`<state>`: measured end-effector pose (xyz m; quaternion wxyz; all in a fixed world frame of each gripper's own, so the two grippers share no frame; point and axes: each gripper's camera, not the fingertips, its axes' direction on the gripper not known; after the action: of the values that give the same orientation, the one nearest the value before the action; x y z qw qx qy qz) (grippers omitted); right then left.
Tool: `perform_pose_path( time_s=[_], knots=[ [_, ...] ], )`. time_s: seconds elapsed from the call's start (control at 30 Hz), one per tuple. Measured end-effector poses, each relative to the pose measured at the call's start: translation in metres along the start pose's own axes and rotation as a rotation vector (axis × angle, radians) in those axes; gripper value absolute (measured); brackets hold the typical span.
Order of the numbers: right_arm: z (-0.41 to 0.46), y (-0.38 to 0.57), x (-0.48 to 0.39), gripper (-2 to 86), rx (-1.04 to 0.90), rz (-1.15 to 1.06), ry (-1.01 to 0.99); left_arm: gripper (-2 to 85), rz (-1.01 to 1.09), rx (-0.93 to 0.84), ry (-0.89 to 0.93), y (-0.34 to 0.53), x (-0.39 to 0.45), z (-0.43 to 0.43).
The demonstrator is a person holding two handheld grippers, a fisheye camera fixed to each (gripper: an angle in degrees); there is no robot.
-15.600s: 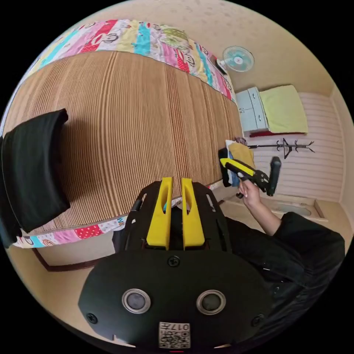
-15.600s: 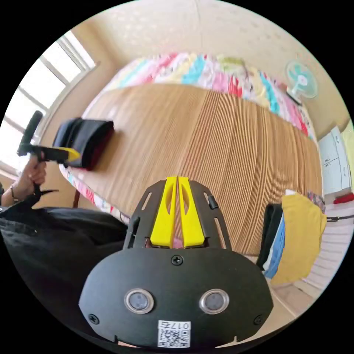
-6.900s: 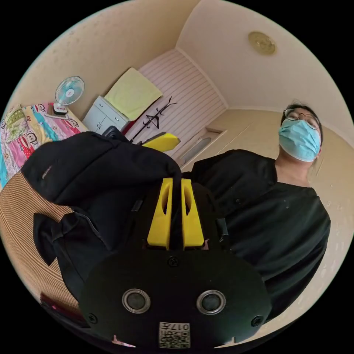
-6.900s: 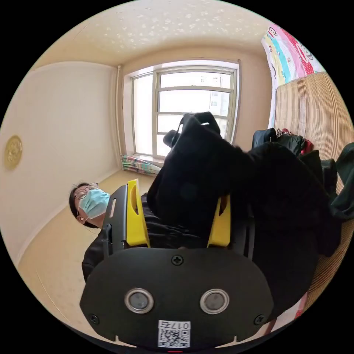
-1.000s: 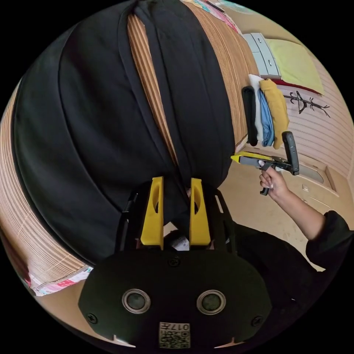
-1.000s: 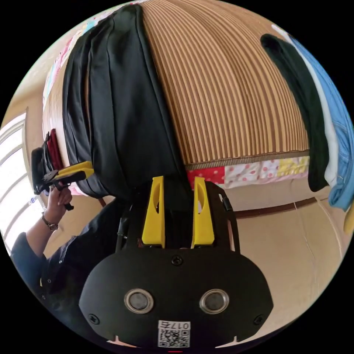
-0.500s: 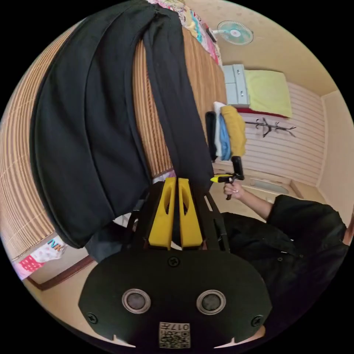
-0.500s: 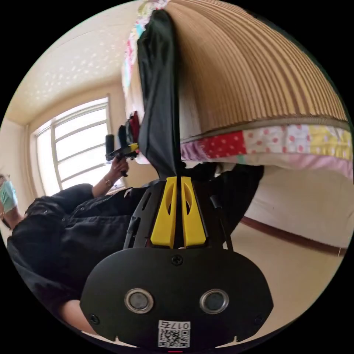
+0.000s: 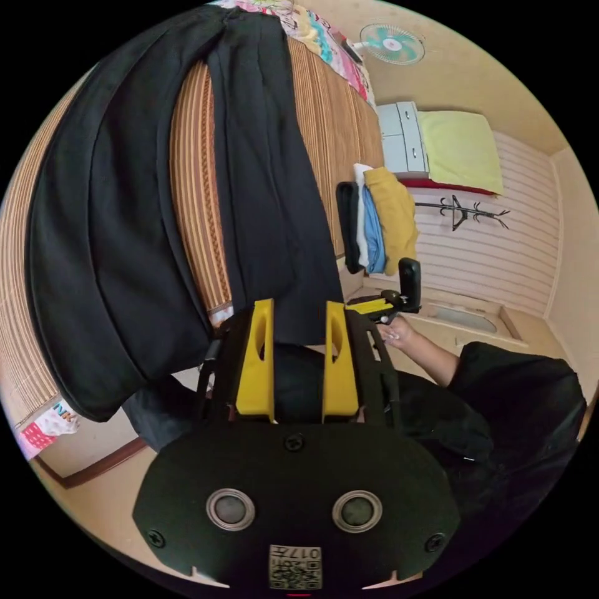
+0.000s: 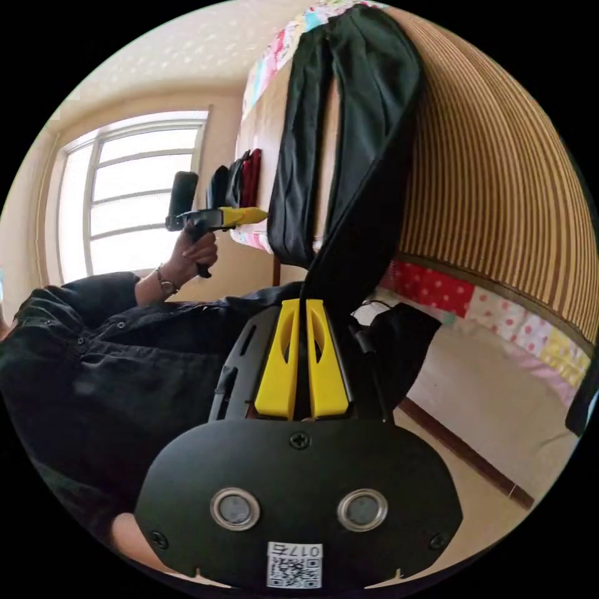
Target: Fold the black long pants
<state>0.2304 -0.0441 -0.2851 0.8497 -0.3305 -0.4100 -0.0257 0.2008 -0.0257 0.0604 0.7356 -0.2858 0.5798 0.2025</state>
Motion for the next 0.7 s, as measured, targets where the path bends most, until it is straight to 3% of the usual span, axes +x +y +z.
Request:
perform_pose_path(
  time_s=[0.17, 0.33, 0.5, 0.6, 0.7],
  knots=[
    [0.032, -0.028, -0.053, 2.8, -0.056, -0.174, -0.114, 17.6, -0.026, -0.092, -0.078, -0.031, 0.019, 0.036],
    [0.046, -0.042, -0.07, 3.1, -0.138, -0.225, -0.14, 4.1, 0.015, -0.121, -0.184, -0.022, 0.031, 0.056],
    [0.017, -0.056, -0.045, 4.6, -0.331, -0.19, -0.106, 2.6, 0.017, -0.058, -0.189, -0.004, 0.03, 0.045],
    [-0.038, -0.102, -0.023, 8.1, -0.272, -0.094, 0.052, 1.9, 0.023, -0.029, -0.17, 0.003, 0.026, 0.036],
    [-0.091, -0.176, -0.004, 12.9, -0.09, -0.012, 0.143, 1.2, 0.019, -0.021, -0.165, 0.008, 0.022, 0.032]
  ],
)
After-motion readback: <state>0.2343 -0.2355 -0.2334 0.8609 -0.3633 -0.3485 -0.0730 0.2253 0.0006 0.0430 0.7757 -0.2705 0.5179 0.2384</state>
